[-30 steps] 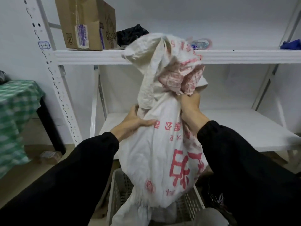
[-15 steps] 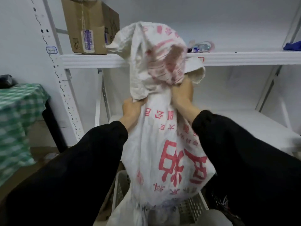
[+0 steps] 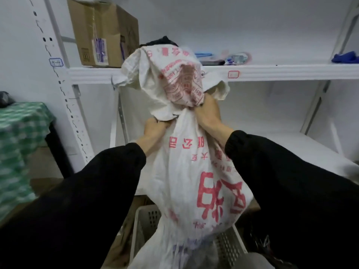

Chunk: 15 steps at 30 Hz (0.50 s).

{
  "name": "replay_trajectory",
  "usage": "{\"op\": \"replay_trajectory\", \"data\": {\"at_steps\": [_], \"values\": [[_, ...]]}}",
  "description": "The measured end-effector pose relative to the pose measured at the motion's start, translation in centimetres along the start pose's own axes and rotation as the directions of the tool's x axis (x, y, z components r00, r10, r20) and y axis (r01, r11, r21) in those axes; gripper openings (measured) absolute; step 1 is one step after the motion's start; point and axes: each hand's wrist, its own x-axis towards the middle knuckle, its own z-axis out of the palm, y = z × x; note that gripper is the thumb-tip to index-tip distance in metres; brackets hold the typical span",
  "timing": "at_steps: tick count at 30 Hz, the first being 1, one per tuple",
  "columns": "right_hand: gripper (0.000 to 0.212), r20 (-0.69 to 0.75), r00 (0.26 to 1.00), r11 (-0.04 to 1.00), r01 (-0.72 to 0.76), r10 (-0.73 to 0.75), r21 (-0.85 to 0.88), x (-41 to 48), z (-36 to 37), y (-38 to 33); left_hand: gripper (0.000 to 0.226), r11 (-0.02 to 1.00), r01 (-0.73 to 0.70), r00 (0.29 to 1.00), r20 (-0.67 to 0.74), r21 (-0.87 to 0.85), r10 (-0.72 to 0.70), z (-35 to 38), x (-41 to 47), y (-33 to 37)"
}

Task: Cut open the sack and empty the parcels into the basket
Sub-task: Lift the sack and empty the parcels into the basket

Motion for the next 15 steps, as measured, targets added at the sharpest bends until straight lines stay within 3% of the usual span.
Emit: {"op": "replay_trajectory", "data": {"at_steps": [1, 3, 5, 7, 8, 10, 13, 15], "values": [[0.027, 0.003, 0.999, 0.998, -0.042, 0.042, 0.041, -0.2, 0.3, -0.2, 0.040, 0.997, 0.055, 0.993, 0.104, -0.052, -0.050, 0.3, -1.0, 0.1], [0.026, 0.000, 0.989, 0.979, -0.148, 0.149, 0.143, -0.2, 1.0, -0.6, 0.038, 0.973, 0.197, 0.915, 0.379, -0.116, -0.140, 0.3, -2.6, 0.6], [0.022, 0.101, 0.968, 0.954, -0.243, 0.228, 0.178, -0.2, 1.7, -0.6, 0.029, 0.950, 0.280, 0.841, 0.513, -0.138, -0.173, 0.1, -3.4, 0.7], [0.021, 0.237, 0.916, 0.892, -0.380, 0.325, 0.244, -0.6, 2.2, -0.9, 0.028, 0.974, 0.211, 0.902, 0.402, -0.086, -0.160, 1.0, -4.0, 0.3], [0.022, 0.296, 0.886, 0.865, -0.433, 0.357, 0.253, -0.8, 2.1, -1.3, 0.036, 0.995, 0.100, 0.959, 0.266, -0.006, -0.095, 1.6, -4.2, 0.0], [0.028, 0.386, 0.847, 0.847, -0.475, 0.366, 0.239, -1.1, 1.5, -1.4, 0.049, 0.996, -0.054, 0.998, 0.032, 0.073, 0.051, 2.7, -4.0, -1.0], [0.037, 0.619, 0.754, 0.779, -0.517, 0.219, 0.353, -2.1, -0.2, -0.3, 0.040, 0.998, -0.055, 0.994, -0.097, -0.015, 0.054, 3.1, -3.4, -1.5], [0.054, 0.697, 0.712, 0.832, -0.436, 0.087, 0.342, -3.0, -1.3, 1.7, 0.034, 0.999, -0.030, 0.994, -0.104, -0.020, 0.028, 3.1, -3.0, -1.3]]}}
